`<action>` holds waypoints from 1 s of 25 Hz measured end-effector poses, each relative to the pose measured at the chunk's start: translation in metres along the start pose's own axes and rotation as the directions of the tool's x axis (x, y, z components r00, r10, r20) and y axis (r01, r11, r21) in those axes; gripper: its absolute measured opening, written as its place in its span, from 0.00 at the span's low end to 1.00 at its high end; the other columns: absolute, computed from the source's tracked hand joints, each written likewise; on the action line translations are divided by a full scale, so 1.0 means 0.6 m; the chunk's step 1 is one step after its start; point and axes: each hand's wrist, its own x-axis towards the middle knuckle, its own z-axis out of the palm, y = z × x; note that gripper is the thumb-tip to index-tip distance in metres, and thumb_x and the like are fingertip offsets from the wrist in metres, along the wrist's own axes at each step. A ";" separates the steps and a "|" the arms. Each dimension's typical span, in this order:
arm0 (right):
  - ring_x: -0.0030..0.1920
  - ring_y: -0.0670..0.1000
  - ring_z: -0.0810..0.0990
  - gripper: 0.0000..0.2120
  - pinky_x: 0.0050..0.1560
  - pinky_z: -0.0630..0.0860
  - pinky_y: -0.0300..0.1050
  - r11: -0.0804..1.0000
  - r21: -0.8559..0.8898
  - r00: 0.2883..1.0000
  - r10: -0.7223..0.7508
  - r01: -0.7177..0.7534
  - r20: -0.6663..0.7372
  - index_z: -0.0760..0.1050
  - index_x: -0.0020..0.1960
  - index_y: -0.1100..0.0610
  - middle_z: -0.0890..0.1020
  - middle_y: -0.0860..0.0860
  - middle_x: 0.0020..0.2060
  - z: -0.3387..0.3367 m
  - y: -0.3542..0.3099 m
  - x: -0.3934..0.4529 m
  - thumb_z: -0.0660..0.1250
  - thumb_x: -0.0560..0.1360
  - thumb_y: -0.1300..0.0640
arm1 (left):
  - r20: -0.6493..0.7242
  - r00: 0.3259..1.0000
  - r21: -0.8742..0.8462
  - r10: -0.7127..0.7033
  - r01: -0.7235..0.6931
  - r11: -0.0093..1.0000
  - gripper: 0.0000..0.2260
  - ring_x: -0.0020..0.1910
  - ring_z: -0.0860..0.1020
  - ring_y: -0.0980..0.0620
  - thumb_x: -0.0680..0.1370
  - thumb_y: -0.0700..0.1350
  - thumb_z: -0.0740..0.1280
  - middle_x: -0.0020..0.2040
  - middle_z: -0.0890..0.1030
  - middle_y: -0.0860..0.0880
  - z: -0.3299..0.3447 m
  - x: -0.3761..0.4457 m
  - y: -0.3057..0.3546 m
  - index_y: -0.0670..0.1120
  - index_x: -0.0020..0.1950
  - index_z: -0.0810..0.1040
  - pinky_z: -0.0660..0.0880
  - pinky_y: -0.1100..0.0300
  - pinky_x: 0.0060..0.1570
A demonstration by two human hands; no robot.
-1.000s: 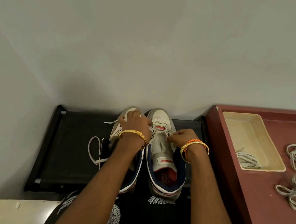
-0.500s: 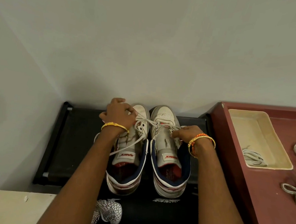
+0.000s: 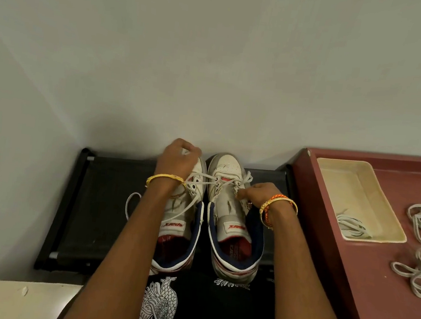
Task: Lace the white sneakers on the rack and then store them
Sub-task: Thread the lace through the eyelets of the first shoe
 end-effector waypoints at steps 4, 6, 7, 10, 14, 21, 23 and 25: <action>0.34 0.47 0.73 0.13 0.30 0.67 0.39 1.000 -0.001 1.000 0.018 -0.018 0.017 0.77 0.56 0.65 0.76 0.52 0.36 0.003 0.000 0.007 0.70 0.72 0.63 | 0.220 0.967 0.807 0.129 -0.255 0.533 0.13 0.68 0.63 0.42 0.78 0.52 0.61 0.66 0.70 0.44 0.065 -0.012 -0.023 0.52 0.61 0.77 0.61 0.44 0.65; 0.34 0.48 0.74 0.13 0.29 0.68 0.39 1.000 0.000 0.999 0.027 -0.027 0.017 0.77 0.55 0.65 0.77 0.52 0.36 0.005 0.000 0.009 0.70 0.72 0.63 | 0.223 0.972 0.865 0.068 -0.230 0.446 0.16 0.70 0.59 0.40 0.79 0.53 0.60 0.70 0.64 0.43 0.069 -0.008 -0.022 0.51 0.66 0.74 0.58 0.40 0.67; 0.34 0.48 0.74 0.13 0.29 0.68 0.39 1.000 0.000 0.999 0.030 -0.030 0.017 0.77 0.55 0.65 0.77 0.52 0.36 0.005 0.000 0.009 0.70 0.72 0.63 | 0.235 0.971 0.864 0.052 -0.233 0.446 0.16 0.71 0.58 0.40 0.79 0.53 0.60 0.71 0.63 0.43 0.068 -0.006 -0.020 0.52 0.65 0.74 0.58 0.40 0.67; 0.34 0.47 0.73 0.13 0.29 0.68 0.38 0.999 -0.016 0.999 0.032 -0.032 0.021 0.77 0.55 0.65 0.76 0.52 0.36 0.004 -0.002 0.008 0.70 0.72 0.63 | 0.237 0.969 0.789 0.062 -0.230 0.570 0.12 0.71 0.58 0.44 0.78 0.54 0.63 0.72 0.61 0.47 0.047 -0.005 -0.020 0.56 0.59 0.78 0.57 0.43 0.68; 0.35 0.48 0.72 0.15 0.30 0.68 0.38 0.998 -0.046 0.999 0.039 -0.038 0.026 0.76 0.57 0.66 0.75 0.53 0.38 0.002 -0.004 0.007 0.70 0.71 0.63 | -0.057 0.989 0.512 0.133 -0.085 0.855 0.05 0.69 0.62 0.48 0.76 0.50 0.67 0.70 0.65 0.51 -0.011 -0.007 -0.020 0.51 0.47 0.80 0.55 0.46 0.66; 0.34 0.48 0.73 0.16 0.30 0.68 0.38 0.998 -0.061 0.999 0.029 -0.027 0.030 0.75 0.58 0.66 0.76 0.54 0.41 0.000 -0.002 0.008 0.70 0.72 0.62 | -0.454 0.891 -0.095 -0.007 -0.041 0.995 0.06 0.50 0.76 0.49 0.76 0.46 0.66 0.50 0.78 0.45 -0.095 0.006 -0.041 0.48 0.40 0.76 0.68 0.41 0.63; 0.34 0.48 0.73 0.16 0.30 0.69 0.39 0.998 -0.058 0.999 0.033 -0.032 0.027 0.76 0.57 0.66 0.76 0.54 0.39 0.000 -0.002 0.009 0.70 0.72 0.62 | -0.465 0.883 -0.101 -0.059 0.013 0.995 0.03 0.48 0.74 0.50 0.77 0.44 0.64 0.50 0.77 0.47 -0.082 0.000 -0.031 0.47 0.45 0.75 0.66 0.43 0.65; 0.34 0.49 0.73 0.15 0.30 0.70 0.39 0.998 -0.050 0.999 0.037 -0.036 0.027 0.76 0.56 0.67 0.76 0.54 0.38 0.000 -0.002 0.009 0.70 0.71 0.62 | -0.469 0.883 0.087 -0.015 0.063 0.994 0.09 0.55 0.73 0.47 0.76 0.44 0.65 0.58 0.74 0.46 -0.061 -0.007 -0.019 0.46 0.55 0.73 0.61 0.45 0.67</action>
